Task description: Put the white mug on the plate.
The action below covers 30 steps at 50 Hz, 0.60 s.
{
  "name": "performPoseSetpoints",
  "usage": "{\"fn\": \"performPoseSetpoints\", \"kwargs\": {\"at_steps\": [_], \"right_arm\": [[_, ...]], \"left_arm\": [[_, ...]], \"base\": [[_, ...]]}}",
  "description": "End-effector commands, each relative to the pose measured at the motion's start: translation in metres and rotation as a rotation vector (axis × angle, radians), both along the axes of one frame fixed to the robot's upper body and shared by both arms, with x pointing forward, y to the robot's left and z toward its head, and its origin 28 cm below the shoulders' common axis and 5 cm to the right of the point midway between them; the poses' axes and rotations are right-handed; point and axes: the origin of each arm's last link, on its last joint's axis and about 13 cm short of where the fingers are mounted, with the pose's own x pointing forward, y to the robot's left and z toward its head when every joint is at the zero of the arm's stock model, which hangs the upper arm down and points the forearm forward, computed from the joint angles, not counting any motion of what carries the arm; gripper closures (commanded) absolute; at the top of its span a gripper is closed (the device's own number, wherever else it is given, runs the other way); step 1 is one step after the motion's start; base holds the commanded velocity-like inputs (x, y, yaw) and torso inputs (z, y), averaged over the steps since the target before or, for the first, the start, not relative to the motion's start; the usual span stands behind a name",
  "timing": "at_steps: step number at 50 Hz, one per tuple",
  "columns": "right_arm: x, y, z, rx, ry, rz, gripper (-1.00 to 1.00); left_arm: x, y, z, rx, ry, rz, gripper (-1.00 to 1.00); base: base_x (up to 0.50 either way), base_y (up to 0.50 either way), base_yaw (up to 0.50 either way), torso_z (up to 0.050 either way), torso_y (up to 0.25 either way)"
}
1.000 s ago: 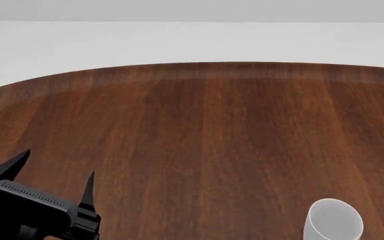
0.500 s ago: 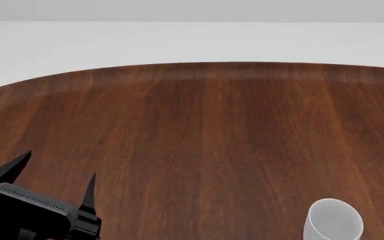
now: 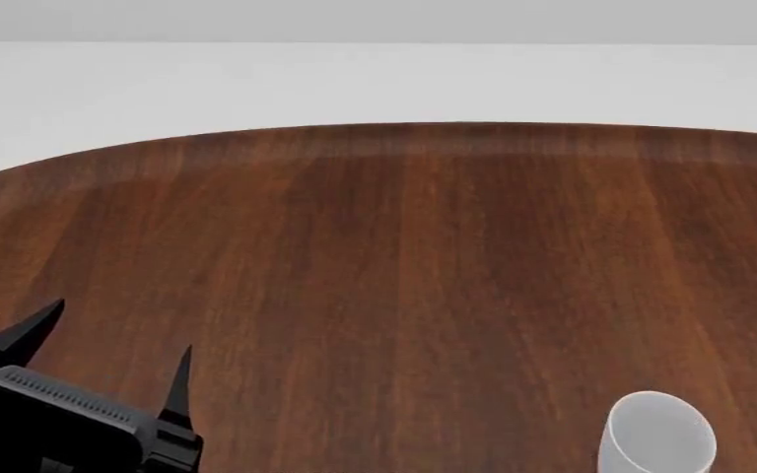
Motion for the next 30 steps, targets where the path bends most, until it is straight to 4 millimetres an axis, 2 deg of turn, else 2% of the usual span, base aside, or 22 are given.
{"fn": "performPoseSetpoints", "kwargs": {"at_steps": [1,2,3,19,23,30], "right_arm": [[-0.002,0.0,-0.007,0.027,0.024,-0.008,-1.0],[-0.002,0.0,-0.008,0.03,0.025,-0.008,-1.0],[-0.002,0.0,-0.008,0.03,0.024,-0.006,1.0],[-0.007,0.0,-0.001,0.043,-0.003,0.006,1.0],[-0.012,-0.002,0.012,-0.005,-0.048,-0.004,1.0],[-0.036,-0.007,0.051,-0.102,-0.143,-0.041,1.0]], "left_arm": [[-0.004,-0.002,0.004,0.01,-0.009,-0.005,-1.0],[-0.004,-0.003,0.004,0.01,-0.01,-0.006,-1.0],[-0.004,-0.003,0.004,0.009,-0.01,-0.007,-1.0],[-0.013,-0.006,0.001,0.006,-0.008,-0.02,-1.0],[-0.008,-0.004,0.0,0.002,-0.002,-0.01,-1.0],[-0.001,-0.003,-0.004,-0.009,0.007,-0.006,-1.0]], "base": [[0.0,0.0,0.0,0.0,0.0],[0.0,0.0,0.0,0.0,0.0],[0.0,0.0,0.0,0.0,0.0],[0.0,0.0,0.0,0.0,0.0],[0.0,0.0,0.0,0.0,0.0],[0.0,0.0,0.0,0.0,0.0]]}}
